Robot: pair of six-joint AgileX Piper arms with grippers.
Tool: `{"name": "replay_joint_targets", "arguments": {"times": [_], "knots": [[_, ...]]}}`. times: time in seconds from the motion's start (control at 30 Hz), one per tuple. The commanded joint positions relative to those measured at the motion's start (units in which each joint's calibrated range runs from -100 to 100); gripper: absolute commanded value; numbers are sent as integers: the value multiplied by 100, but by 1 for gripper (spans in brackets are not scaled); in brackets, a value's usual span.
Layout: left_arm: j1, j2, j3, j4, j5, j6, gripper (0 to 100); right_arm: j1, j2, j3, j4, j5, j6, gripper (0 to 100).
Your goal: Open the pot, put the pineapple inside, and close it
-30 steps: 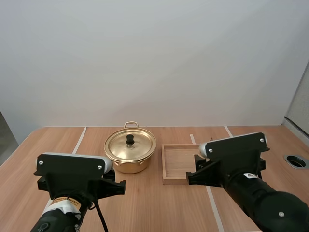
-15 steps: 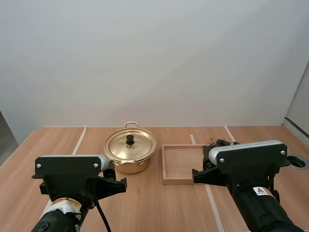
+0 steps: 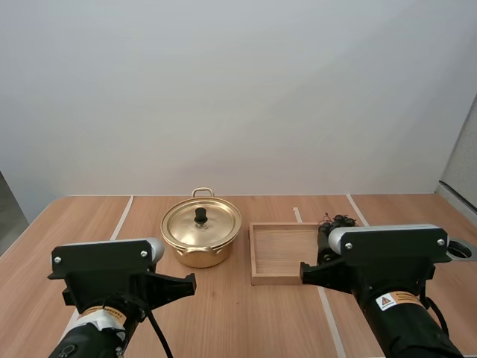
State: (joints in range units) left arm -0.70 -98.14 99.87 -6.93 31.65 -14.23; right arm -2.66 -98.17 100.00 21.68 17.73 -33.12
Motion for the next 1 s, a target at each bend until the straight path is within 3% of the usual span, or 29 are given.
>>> {"name": "replay_joint_targets", "arguments": {"times": [0.0, 0.13, 0.2, 0.23, 0.33, 0.4, 0.5, 0.97], "knots": [[-5, -38, 13, -2, -16, -67, 0, 20, -53, 0, -389, 667, 295, 100], [-5, -38, 13, 222, -169, -67, 0, 20, -53, 0, -474, 931, 295, 100], [-5, -38, 13, 693, -372, -67, 0, 20, -53, 0, -489, 1230, 304, 100], [2, -38, 13, 942, -397, -67, 0, 20, -53, 0, -504, 1340, 304, 94], [76, -38, 13, 1158, -397, -99, 0, 20, -53, 0, -723, 1319, 491, 44], [115, -38, 13, 1111, -397, -99, 0, 20, -53, 0, -1157, 1268, 892, 3], [132, -38, 13, 1100, -414, -99, 0, 20, -53, 0, -1605, 1182, 1461, 0], [132, -38, 13, 1100, -433, -99, 0, 20, -53, 0, -1647, 1170, 1377, 0]]}}
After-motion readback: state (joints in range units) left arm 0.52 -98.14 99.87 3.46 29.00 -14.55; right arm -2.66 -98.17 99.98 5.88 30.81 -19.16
